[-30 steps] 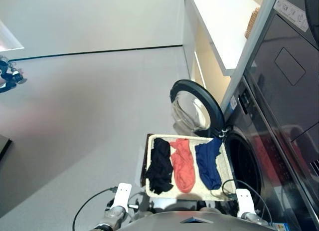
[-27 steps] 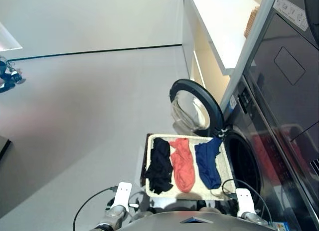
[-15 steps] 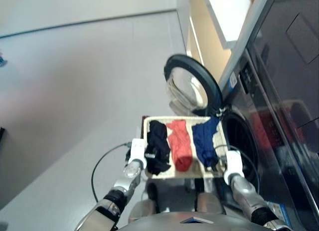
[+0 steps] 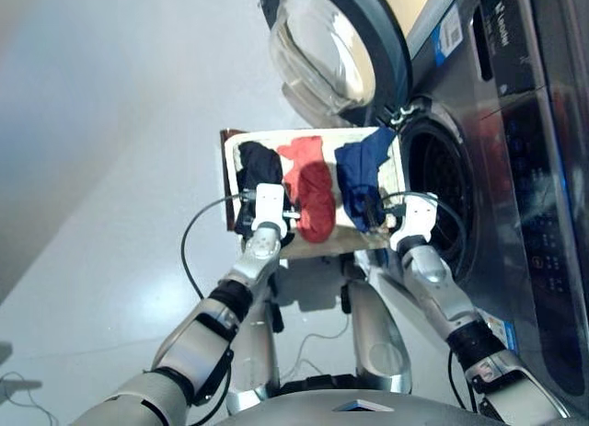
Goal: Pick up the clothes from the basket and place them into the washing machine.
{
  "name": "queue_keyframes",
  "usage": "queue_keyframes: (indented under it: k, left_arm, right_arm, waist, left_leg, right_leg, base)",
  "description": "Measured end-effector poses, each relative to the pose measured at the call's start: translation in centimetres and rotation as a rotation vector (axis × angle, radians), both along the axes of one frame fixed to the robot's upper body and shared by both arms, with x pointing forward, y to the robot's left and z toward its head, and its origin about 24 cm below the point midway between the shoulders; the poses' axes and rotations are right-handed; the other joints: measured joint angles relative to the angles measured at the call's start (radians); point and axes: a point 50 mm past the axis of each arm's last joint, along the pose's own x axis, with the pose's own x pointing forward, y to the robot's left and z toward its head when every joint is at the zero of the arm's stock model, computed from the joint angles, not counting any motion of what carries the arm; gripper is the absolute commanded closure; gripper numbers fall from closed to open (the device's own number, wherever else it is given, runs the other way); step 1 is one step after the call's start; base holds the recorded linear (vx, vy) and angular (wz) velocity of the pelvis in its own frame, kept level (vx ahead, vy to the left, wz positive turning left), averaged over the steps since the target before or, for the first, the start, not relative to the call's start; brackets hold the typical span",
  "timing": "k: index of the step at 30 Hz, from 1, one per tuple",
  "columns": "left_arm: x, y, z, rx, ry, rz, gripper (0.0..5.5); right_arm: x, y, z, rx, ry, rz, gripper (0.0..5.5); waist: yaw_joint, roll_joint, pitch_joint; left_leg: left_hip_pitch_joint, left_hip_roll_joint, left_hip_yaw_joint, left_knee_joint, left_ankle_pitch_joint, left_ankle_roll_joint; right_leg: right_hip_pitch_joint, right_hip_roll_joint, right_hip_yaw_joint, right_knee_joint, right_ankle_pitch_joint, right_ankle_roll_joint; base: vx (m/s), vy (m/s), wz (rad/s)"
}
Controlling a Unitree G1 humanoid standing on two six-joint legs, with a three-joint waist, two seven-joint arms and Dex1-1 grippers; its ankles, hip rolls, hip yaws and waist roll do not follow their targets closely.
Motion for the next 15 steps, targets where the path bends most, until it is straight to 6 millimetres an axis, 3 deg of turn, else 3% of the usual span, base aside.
queue_keyframes:
  k: [6,12,15]
  left_arm:
    - [1.3,0.9,1.3,0.013,-0.022,0.099,0.0]
    - [2.2,3.7,1.9,0.026,-0.012,0.243,0.0]
    - [2.6,4.2,2.6,0.022,-0.03,0.263,0.0]
  right_arm:
    - [-0.1,0.9,2.7,0.034,-0.117,0.032,0.0]
    - [-0.4,1.6,2.9,0.031,-0.129,0.059,0.0]
    - [-0.5,1.4,3.3,0.034,-0.155,0.059,0.0]
  waist:
    - [-0.009,-0.014,0.015]
    - [-0.022,-0.042,0.029]
    - [-0.029,-0.045,0.031]
  left_leg:
    - [-0.11,0.002,-0.017,0.07,-0.014,-0.005]
    - [-0.187,0.021,-0.006,0.14,-0.037,-0.018]
    - [-0.234,0.032,-0.009,0.183,-0.053,-0.021]
  right_leg:
    - [-0.123,-0.003,0.002,0.109,-0.039,-0.012]
    - [-0.2,0.016,0.024,0.154,-0.044,-0.022]
    - [-0.239,0.024,0.026,0.175,-0.047,-0.025]
  base:
    - [-0.064,-0.012,0.075]
    - [0.0,0.0,0.0]
    - [0.0,0.0,0.0]
